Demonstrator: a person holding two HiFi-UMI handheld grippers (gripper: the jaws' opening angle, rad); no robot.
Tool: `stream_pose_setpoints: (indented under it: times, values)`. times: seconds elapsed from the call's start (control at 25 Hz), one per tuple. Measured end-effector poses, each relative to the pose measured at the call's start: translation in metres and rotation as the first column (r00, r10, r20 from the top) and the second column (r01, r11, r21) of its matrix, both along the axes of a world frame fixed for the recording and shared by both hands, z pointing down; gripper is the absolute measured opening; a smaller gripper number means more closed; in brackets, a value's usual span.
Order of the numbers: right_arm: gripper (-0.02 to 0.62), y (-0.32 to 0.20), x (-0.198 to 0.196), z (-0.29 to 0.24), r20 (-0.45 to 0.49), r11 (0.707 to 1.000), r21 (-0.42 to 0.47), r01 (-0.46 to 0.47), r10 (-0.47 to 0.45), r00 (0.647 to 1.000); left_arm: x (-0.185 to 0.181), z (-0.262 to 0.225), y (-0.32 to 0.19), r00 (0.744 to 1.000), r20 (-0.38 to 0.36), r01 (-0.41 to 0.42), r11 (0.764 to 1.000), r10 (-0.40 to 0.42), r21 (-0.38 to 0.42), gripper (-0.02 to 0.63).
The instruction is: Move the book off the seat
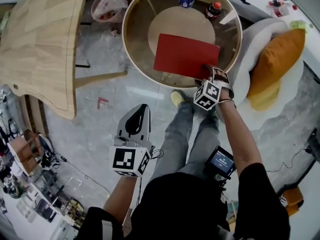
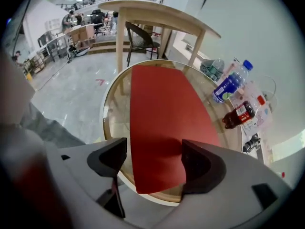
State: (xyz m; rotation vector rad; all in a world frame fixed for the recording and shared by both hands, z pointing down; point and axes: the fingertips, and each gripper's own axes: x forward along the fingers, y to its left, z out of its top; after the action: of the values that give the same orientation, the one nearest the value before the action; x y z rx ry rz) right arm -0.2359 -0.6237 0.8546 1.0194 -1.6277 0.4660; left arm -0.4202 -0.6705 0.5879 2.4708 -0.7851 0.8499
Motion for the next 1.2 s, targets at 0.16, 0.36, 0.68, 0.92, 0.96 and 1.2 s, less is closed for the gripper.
stream_pose_setpoints:
  times: [0.16, 0.36, 0.68, 0.92, 0.96, 1.2]
  values:
    - [0.364, -0.009, -0.001, -0.009, 0.139, 0.988, 0.002, -0.152, 0.151, 0.979, -0.001, 0.002, 0.001, 1.0, 0.005, -0.008, 1.0, 0.008, 0.002, 0.014]
    - [0.362, -0.003, 0.0, -0.039, 0.288, 0.966, -0.005, -0.259, 0.25, 0.924, 0.005, -0.008, 0.003, 1.0, -0.015, -0.014, 1.0, 0.014, 0.019, 0.014]
    - [0.362, 0.01, 0.018, -0.161, 0.402, 0.955, 0.15, -0.257, 0.178, 0.898, 0.041, -0.058, 0.01, 0.994, -0.086, -0.053, 0.994, 0.061, 0.096, 0.014]
    - [0.194, 0.041, 0.058, -0.336, 0.454, 0.827, 0.441, -0.347, 0.128, 0.882, 0.072, -0.124, 0.041, 0.985, -0.162, -0.03, 0.984, 0.059, 0.178, 0.014]
    - [0.161, 0.051, 0.068, -0.365, 0.465, 0.795, 0.48, -0.371, 0.128, 0.876, 0.077, -0.138, 0.05, 0.982, -0.178, -0.02, 0.981, 0.055, 0.193, 0.014]
    - [0.023, 0.131, 0.109, -0.475, 0.511, 0.678, 0.579, -0.452, 0.13, 0.85, 0.086, -0.211, 0.102, 0.964, -0.266, 0.063, 0.957, 0.016, 0.284, 0.014]
